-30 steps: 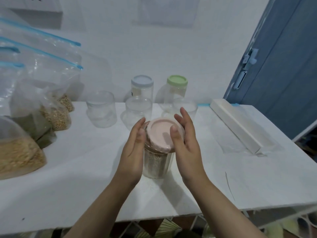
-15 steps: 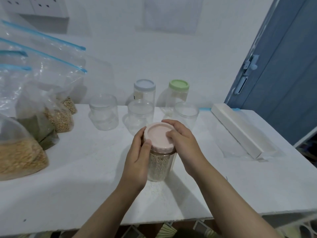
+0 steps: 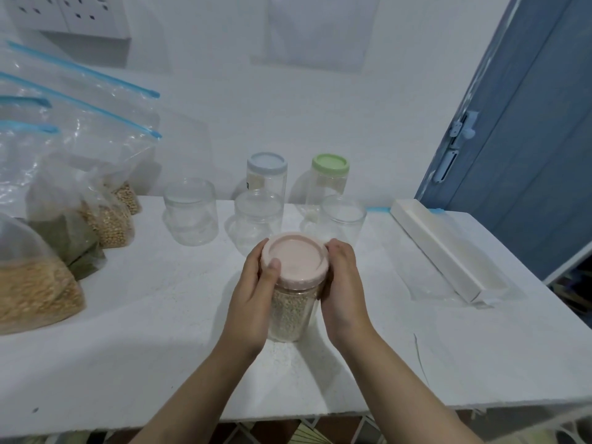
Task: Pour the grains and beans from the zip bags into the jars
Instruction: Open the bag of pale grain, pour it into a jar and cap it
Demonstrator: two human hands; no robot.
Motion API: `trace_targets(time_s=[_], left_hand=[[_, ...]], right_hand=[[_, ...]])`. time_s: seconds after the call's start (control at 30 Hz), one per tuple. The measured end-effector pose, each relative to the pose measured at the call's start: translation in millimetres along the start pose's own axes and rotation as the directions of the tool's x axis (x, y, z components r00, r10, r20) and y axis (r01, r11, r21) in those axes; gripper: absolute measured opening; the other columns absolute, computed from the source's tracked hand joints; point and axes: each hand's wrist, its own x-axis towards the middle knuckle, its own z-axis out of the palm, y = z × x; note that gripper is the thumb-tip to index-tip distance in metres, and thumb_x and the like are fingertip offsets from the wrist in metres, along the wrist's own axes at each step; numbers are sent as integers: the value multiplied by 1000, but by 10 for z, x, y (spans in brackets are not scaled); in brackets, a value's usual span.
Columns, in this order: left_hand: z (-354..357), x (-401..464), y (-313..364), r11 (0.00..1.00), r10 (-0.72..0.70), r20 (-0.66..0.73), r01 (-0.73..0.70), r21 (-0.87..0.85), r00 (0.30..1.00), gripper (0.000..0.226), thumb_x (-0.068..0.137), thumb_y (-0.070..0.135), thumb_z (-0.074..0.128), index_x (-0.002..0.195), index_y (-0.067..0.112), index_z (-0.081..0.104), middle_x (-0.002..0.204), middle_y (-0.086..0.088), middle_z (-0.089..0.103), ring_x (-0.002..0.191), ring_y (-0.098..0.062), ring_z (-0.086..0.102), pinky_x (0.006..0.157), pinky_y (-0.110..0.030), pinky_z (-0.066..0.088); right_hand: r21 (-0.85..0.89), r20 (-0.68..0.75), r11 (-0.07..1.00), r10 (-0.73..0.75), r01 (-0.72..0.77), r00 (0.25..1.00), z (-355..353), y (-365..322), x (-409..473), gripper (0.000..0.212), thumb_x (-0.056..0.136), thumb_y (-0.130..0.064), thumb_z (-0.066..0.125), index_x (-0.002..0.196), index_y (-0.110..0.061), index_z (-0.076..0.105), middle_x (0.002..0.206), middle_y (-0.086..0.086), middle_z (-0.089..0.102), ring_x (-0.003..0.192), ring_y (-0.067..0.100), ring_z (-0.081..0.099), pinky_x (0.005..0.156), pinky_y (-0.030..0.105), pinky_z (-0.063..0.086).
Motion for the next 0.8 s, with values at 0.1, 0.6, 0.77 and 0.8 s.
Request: trace_targets(time_s=[0.1,0.6,0.77,0.8], left_hand=[[-5,19,21,1000,-7,-53,8,10,999,60,88,57,32,140,33,50,127,23,58,115,16,51,86,0,41],[-22,57,109,997,4,-79,2,72,997,31,101,37,42,128,37,57,112,34,63,107,22,52,81,1,41],[-35,36,169,990,-58,-21,60,125,998,41,92,47,50,132,40,45,116,20,61,98,20,56,74,1,42],[-34,22,180,988,-59,-10,59,144,998,46,84,50,54,128,40,44,112,17,63,95,16,59,73,-1,43]], right_hand=[[16,3,1000,12,-12,1000,-9,25,16,20,105,-38,39,102,-29,56,88,-16,62,87,6,58,71,26,44],[28,47,1000,-16,14,999,-35,48,35,13,104,-32,42,95,-25,48,80,-17,57,78,7,52,65,25,41],[21,81,1000,15,-17,997,-22,37,36,16,102,-30,45,107,-31,60,109,-3,67,98,15,63,78,34,49],[34,88,999,32,-36,996,-27,17,39,15,101,-27,46,105,-29,61,106,-3,67,96,14,63,78,34,49]])
